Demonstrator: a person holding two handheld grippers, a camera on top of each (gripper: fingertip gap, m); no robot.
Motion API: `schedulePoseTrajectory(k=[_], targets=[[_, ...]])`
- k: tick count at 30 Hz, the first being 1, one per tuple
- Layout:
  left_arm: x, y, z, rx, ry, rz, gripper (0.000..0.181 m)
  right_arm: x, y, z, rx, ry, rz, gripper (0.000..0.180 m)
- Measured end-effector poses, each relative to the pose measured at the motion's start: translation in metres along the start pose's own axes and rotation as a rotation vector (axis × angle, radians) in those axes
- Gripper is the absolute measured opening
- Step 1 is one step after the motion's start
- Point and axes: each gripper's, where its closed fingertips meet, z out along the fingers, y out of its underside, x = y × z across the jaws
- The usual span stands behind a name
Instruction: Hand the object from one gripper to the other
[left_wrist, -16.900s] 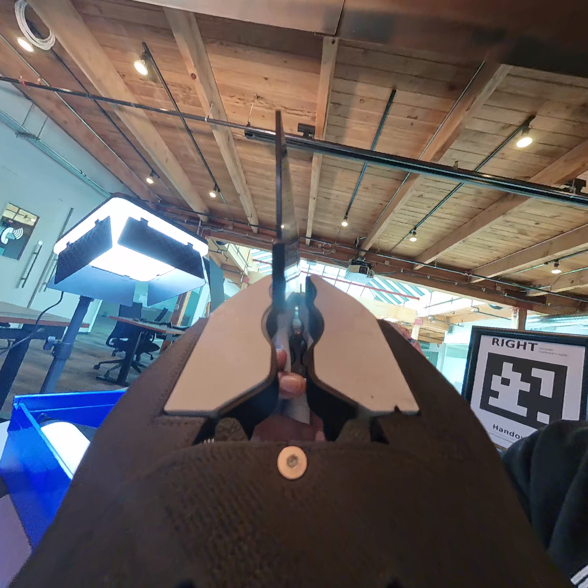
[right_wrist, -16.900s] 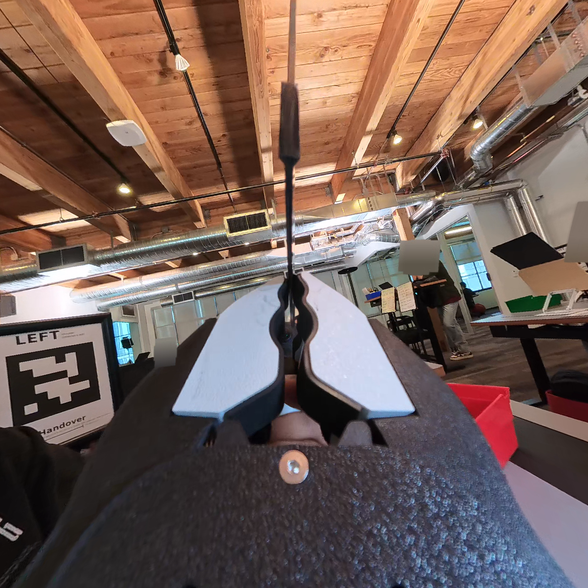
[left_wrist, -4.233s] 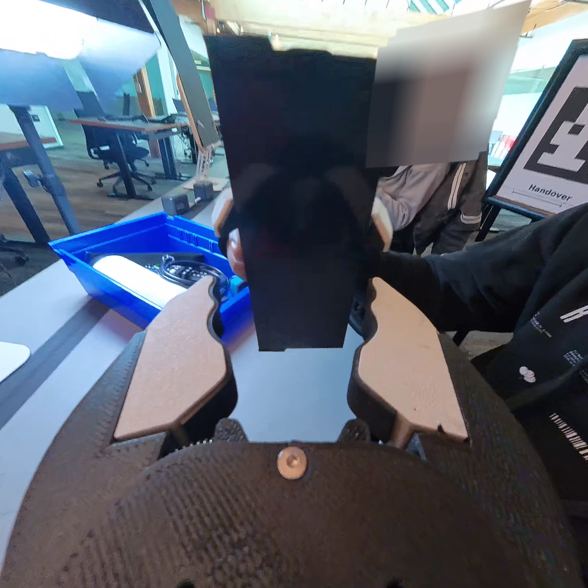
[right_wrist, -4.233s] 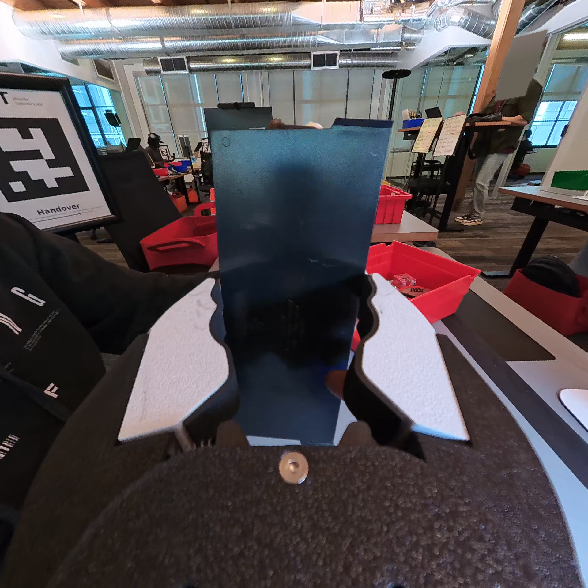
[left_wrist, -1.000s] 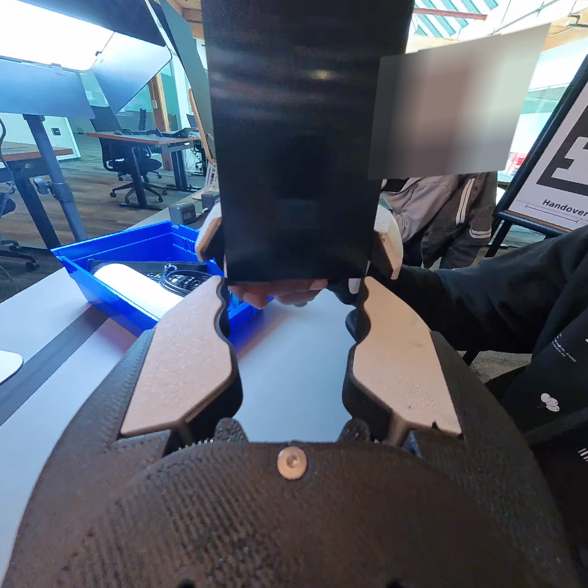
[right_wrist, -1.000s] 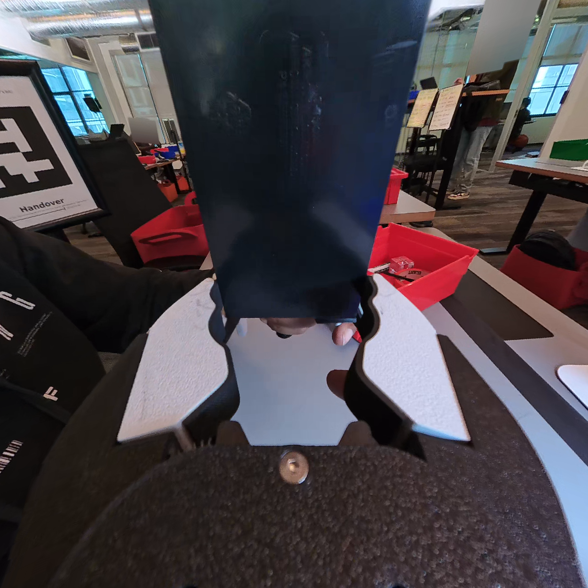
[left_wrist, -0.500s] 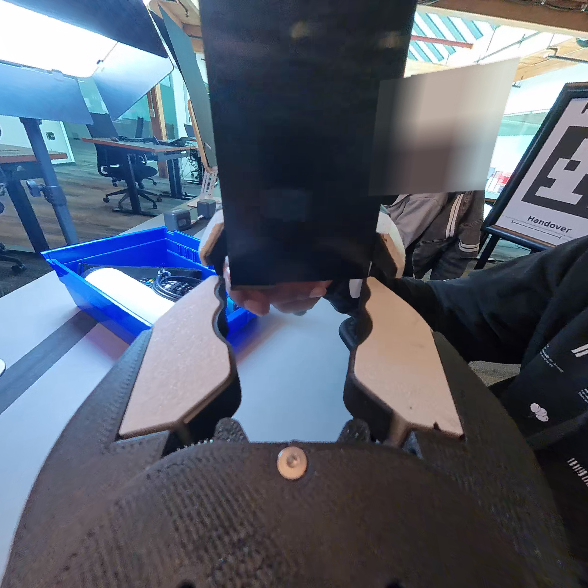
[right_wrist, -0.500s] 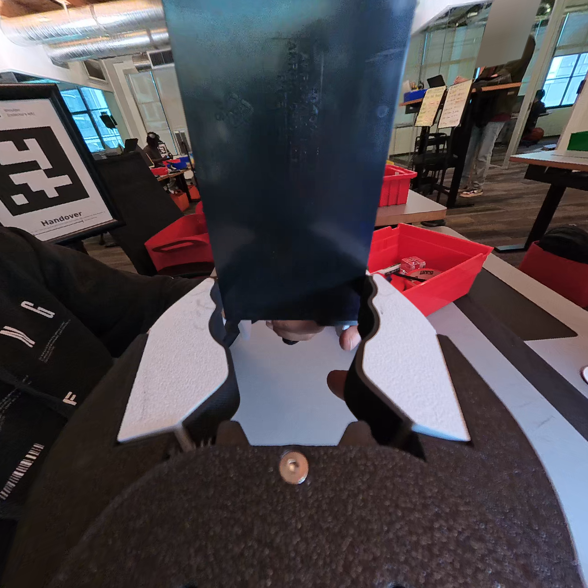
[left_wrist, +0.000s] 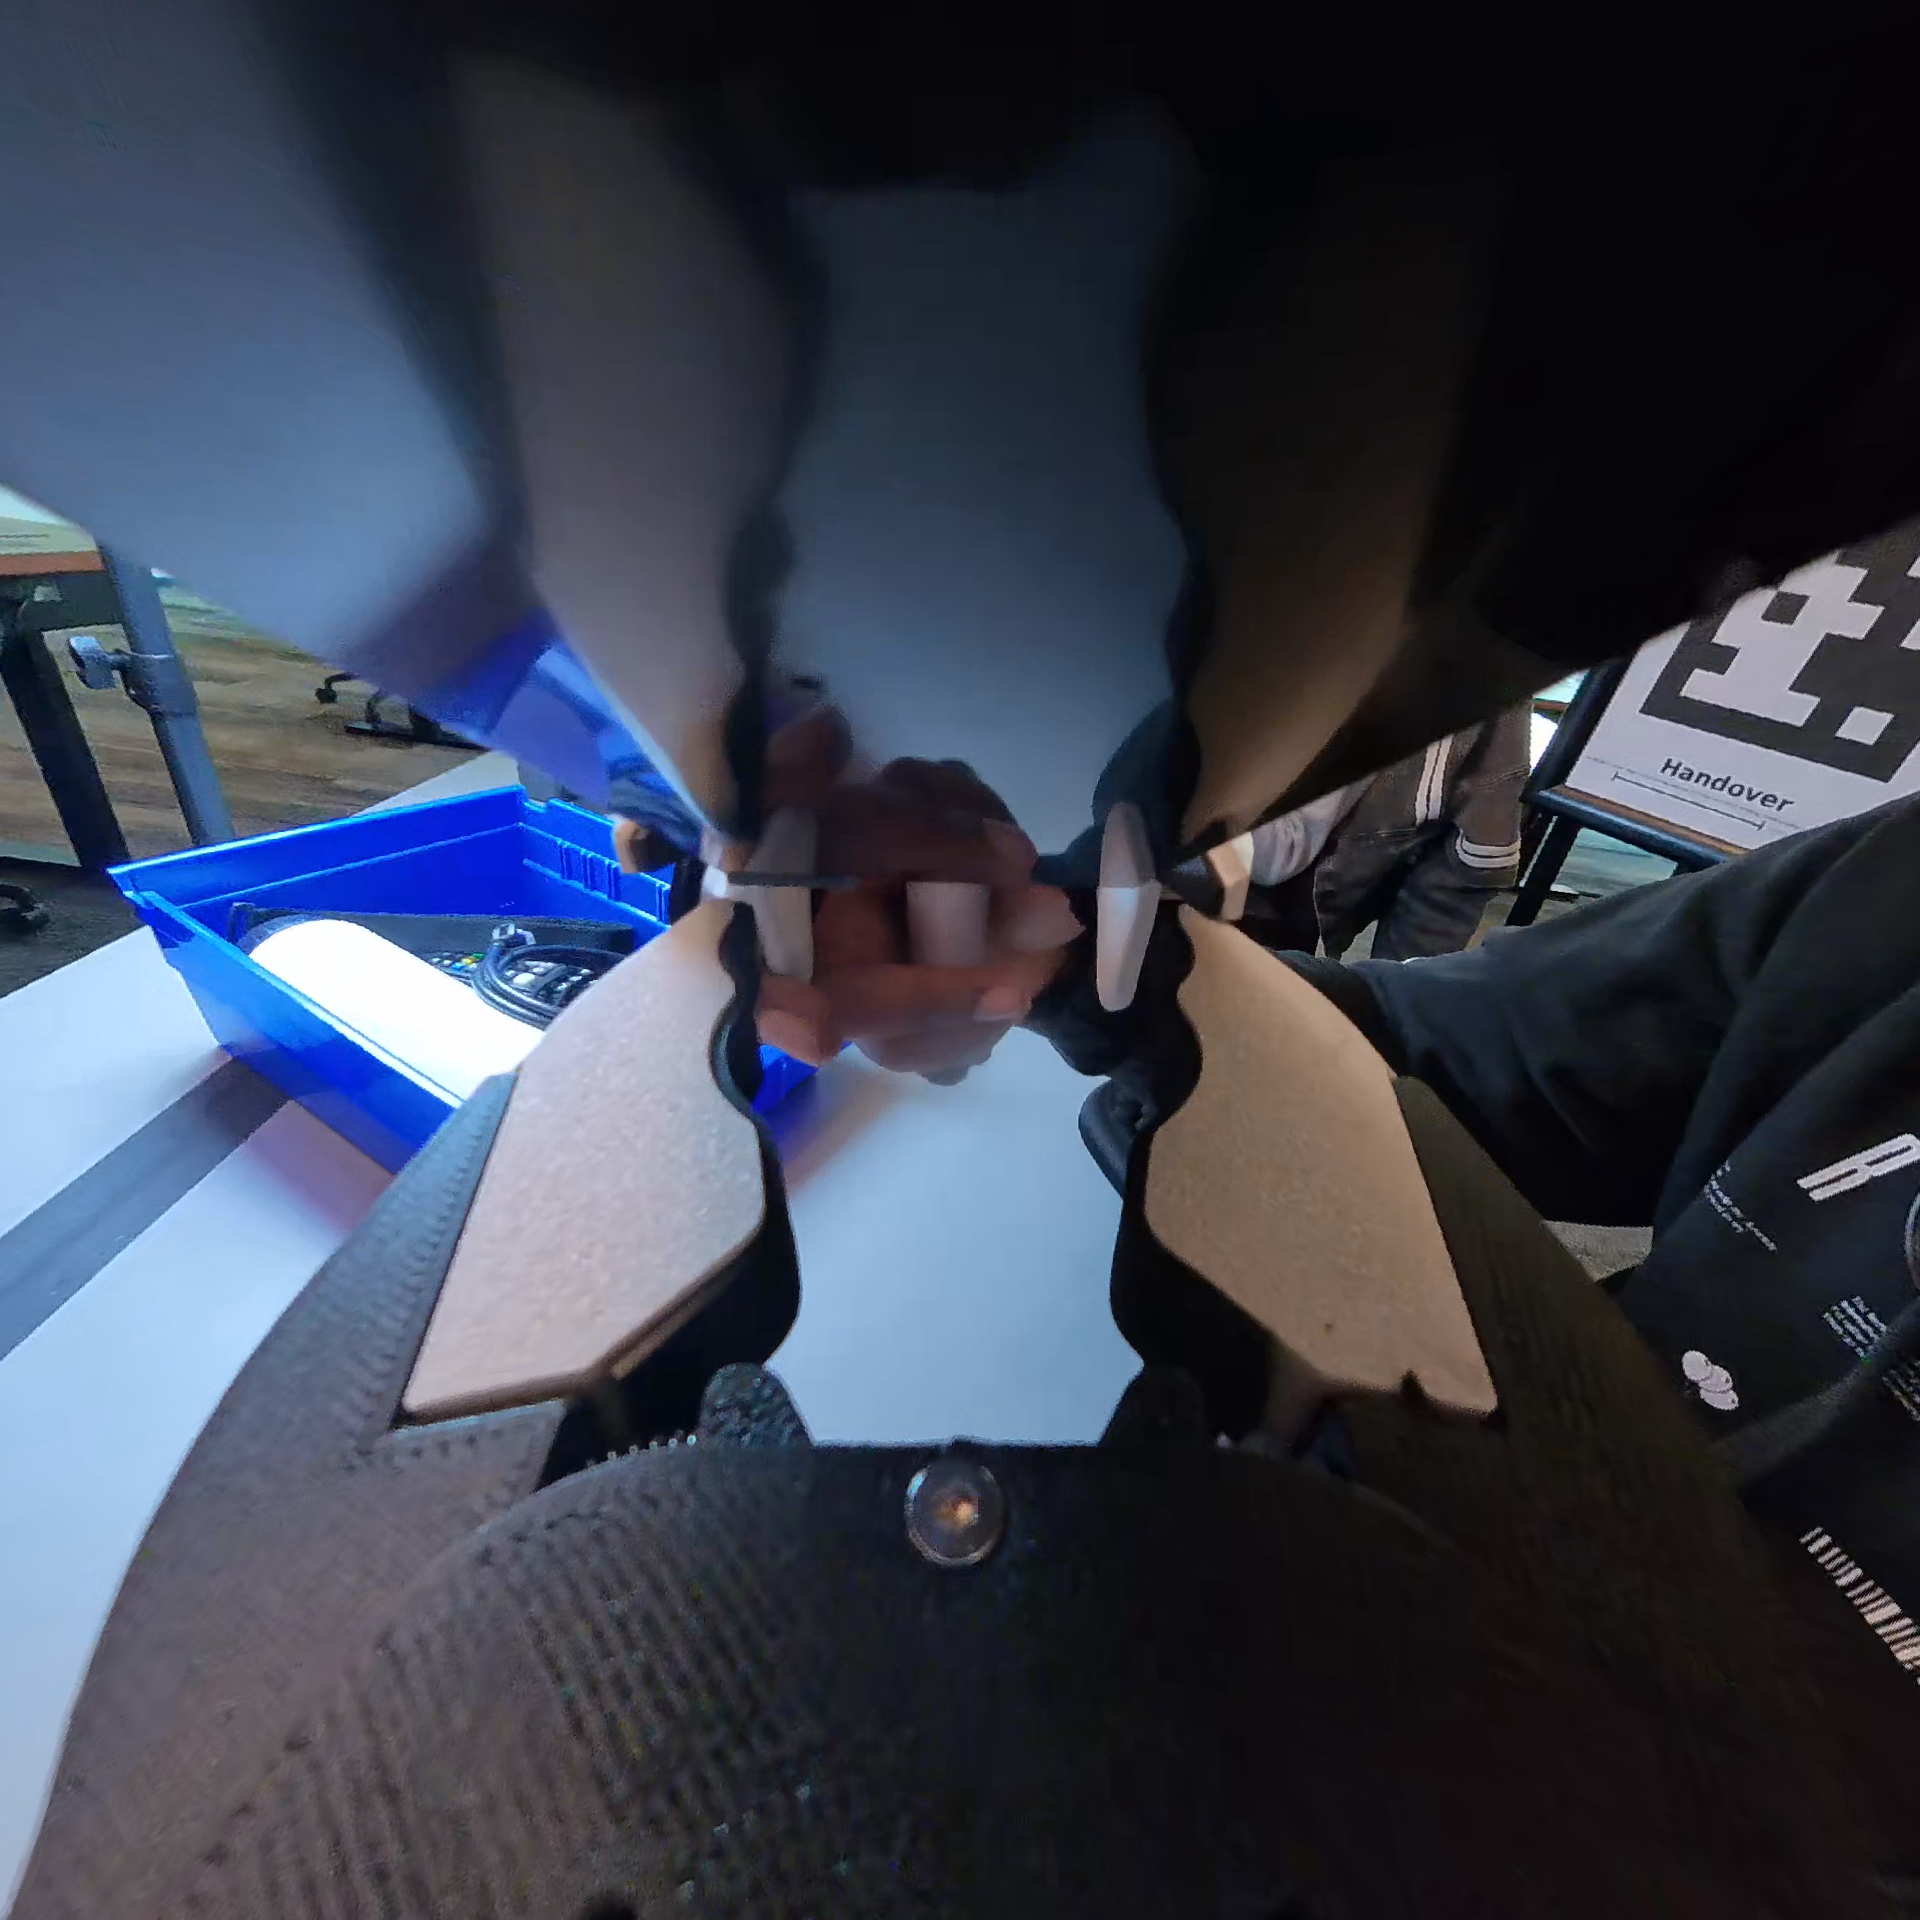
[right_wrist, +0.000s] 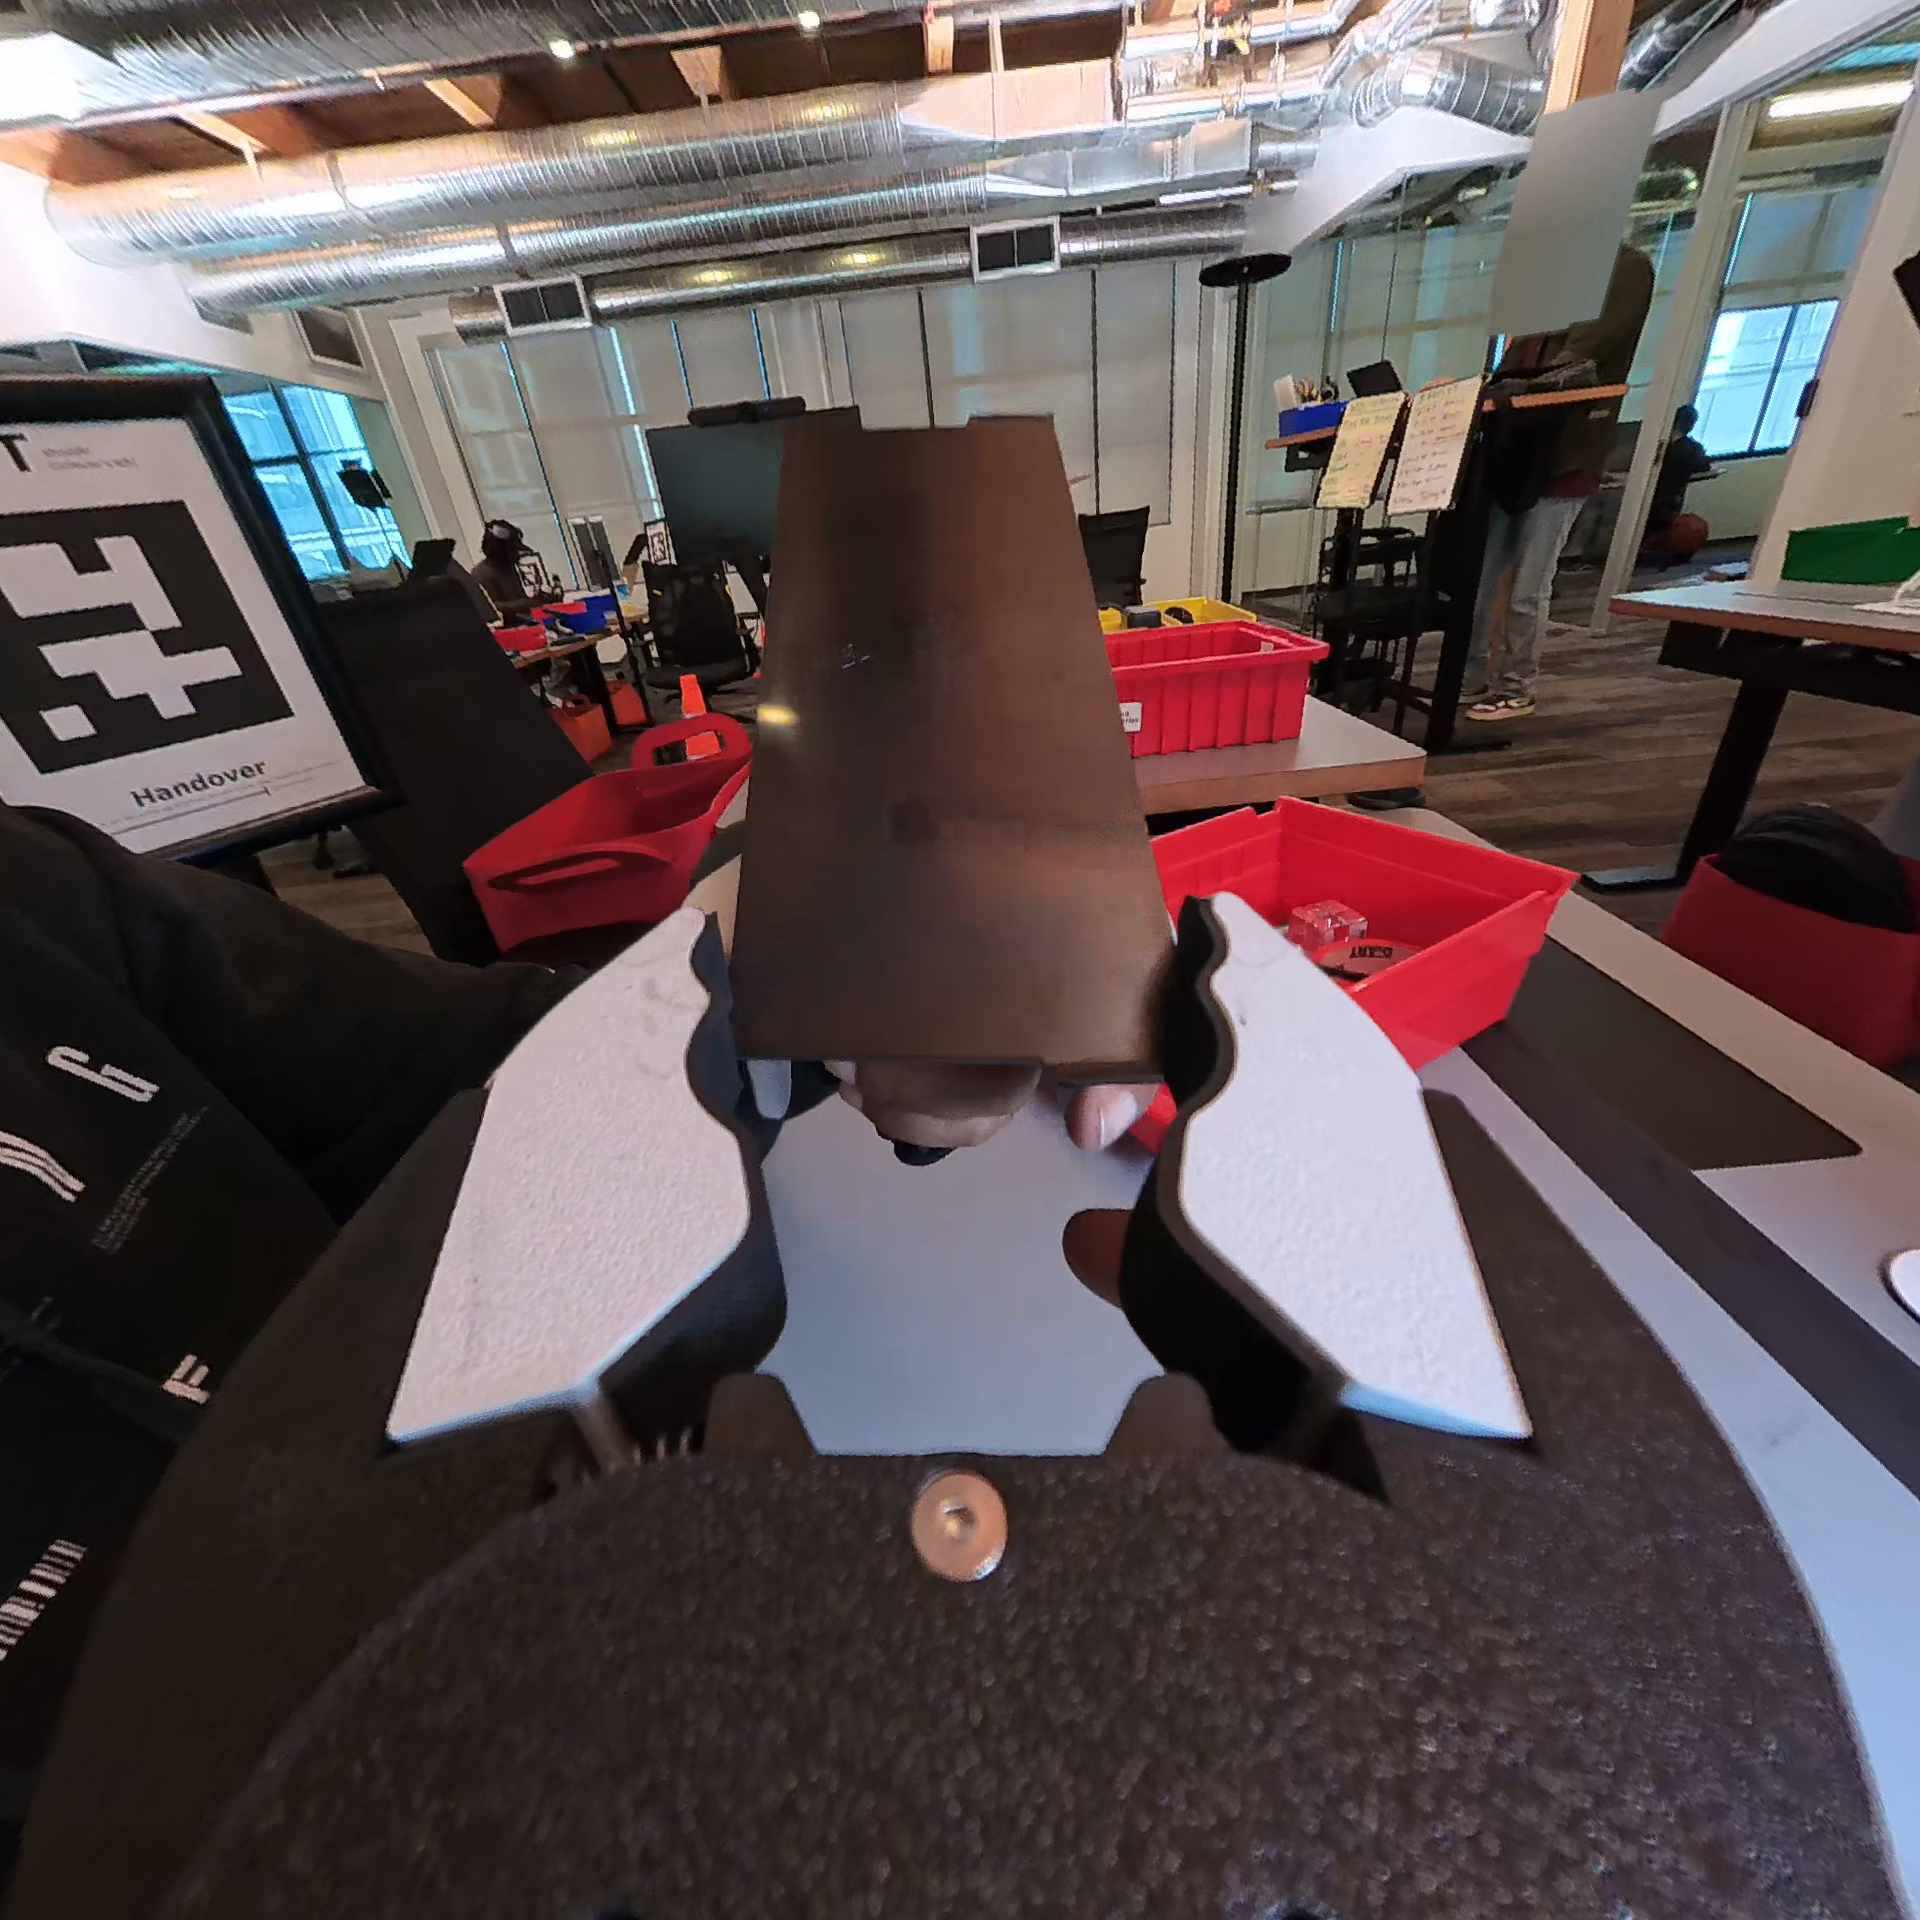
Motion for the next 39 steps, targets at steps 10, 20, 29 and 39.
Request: schedulePoseTrajectory(k=[10,20,29,39], targets=[[0.003,-0.058,-0.032,0.204,-0.091,0.069,0.081,-0.001,-0.003,-0.003,0.053,-0.029,-0.01,0.082],[0.003,-0.057,-0.034,0.156,-0.111,0.112,0.091,-0.004,0.024,0.011,-0.088,-0.015,-0.089,0.082],[-0.021,-0.05,-0.043,0.01,-0.417,0.486,0.089,0.019,0.01,-0.013,-0.094,0.106,-0.082,0.083],[-0.053,-0.044,-0.057,-0.216,-0.857,1.149,0.088,-0.04,-0.035,-0.002,-0.072,0.091,-0.099,0.086]])
